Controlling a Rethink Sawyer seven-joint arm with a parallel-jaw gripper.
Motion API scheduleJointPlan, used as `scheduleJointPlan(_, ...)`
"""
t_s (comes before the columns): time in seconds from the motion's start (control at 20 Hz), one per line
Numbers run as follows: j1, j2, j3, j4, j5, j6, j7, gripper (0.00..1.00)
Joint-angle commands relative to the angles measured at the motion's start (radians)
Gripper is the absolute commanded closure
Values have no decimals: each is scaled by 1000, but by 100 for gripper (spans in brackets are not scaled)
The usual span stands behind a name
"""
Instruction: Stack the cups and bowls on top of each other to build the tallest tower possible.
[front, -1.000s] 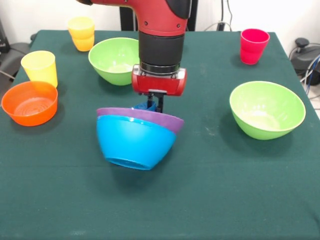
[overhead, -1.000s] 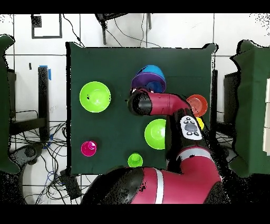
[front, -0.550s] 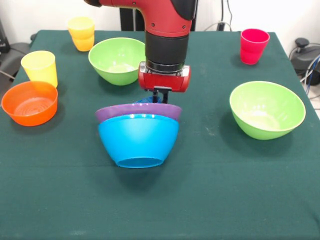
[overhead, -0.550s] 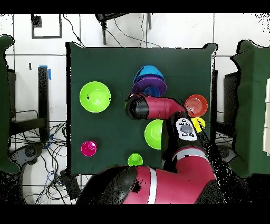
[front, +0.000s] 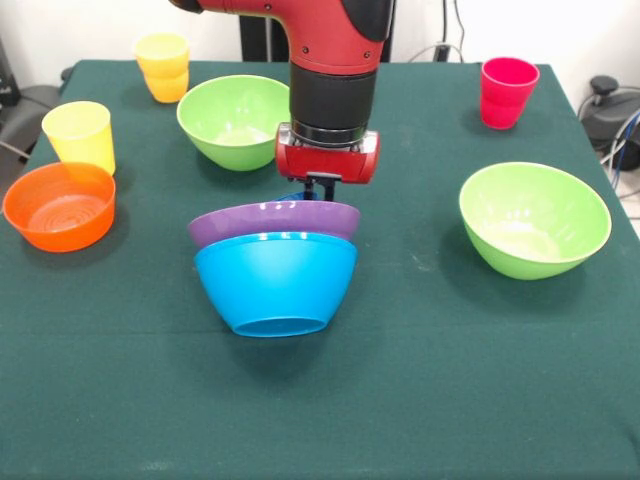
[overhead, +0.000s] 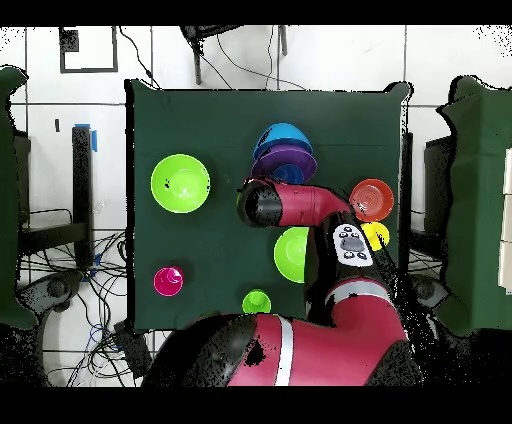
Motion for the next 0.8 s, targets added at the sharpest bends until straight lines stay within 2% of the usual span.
scheduleJointPlan(0.05,0,15,49,14,42,115,89,100)
scheduleJointPlan(0.35,4,-8,41,26,56,131,91,100)
scheduleJointPlan(0.6,44,-47,38,85,93,117,155,100)
scheduleJointPlan(0.8,80,-110,20,154,133,144,191,100)
